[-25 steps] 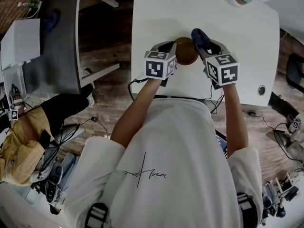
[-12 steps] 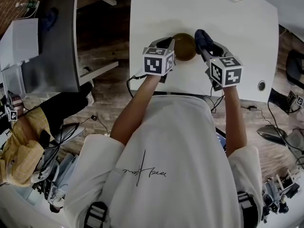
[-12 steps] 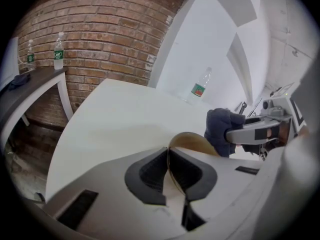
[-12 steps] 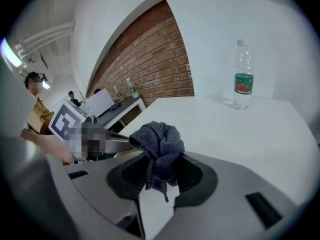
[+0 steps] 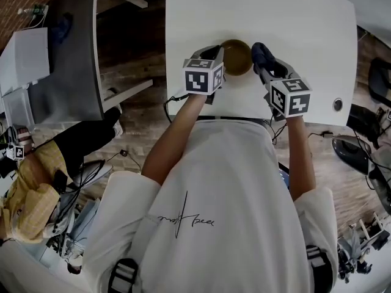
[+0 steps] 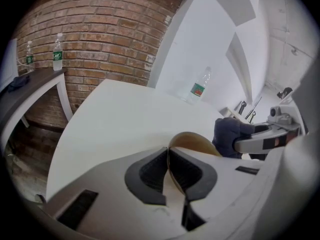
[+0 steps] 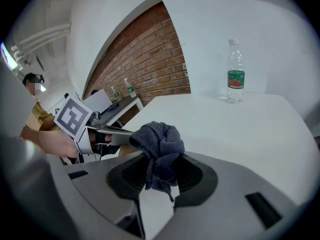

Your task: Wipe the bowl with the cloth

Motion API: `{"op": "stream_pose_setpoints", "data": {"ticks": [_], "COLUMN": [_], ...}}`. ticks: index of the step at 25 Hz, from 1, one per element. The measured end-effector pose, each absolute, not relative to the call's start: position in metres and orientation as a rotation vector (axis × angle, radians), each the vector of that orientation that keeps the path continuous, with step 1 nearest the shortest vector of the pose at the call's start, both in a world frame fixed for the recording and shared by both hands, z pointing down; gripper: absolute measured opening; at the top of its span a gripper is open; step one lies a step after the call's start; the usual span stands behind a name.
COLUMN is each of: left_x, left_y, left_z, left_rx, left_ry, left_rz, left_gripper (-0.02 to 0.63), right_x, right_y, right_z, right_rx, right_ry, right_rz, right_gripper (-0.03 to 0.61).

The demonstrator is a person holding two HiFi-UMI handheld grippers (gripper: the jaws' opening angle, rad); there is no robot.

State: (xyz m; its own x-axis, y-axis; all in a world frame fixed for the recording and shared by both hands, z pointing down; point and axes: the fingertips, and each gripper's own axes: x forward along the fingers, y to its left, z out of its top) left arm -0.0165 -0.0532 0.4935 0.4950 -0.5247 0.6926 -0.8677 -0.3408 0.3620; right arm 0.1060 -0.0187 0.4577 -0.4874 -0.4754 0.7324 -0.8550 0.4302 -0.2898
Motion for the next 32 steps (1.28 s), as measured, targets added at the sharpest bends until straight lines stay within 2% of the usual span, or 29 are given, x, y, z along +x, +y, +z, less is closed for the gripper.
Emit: {"op": "stream_pose_setpoints", "data": {"ticks": [32], "left_x": [-0.021], "left_y": [-0.057], "left_z": [0.495], "left_rx": [2.062], "left_ry": [-1.148], "left_rz": [0.662], "left_gripper": [0.012], "right_x": [0.071], "right_y": [0.045], "right_z": [0.468], "right_rx": [1.041], "right_ry": [-2.085], "right_rz": [0.988], "right_gripper": [0.11]}}
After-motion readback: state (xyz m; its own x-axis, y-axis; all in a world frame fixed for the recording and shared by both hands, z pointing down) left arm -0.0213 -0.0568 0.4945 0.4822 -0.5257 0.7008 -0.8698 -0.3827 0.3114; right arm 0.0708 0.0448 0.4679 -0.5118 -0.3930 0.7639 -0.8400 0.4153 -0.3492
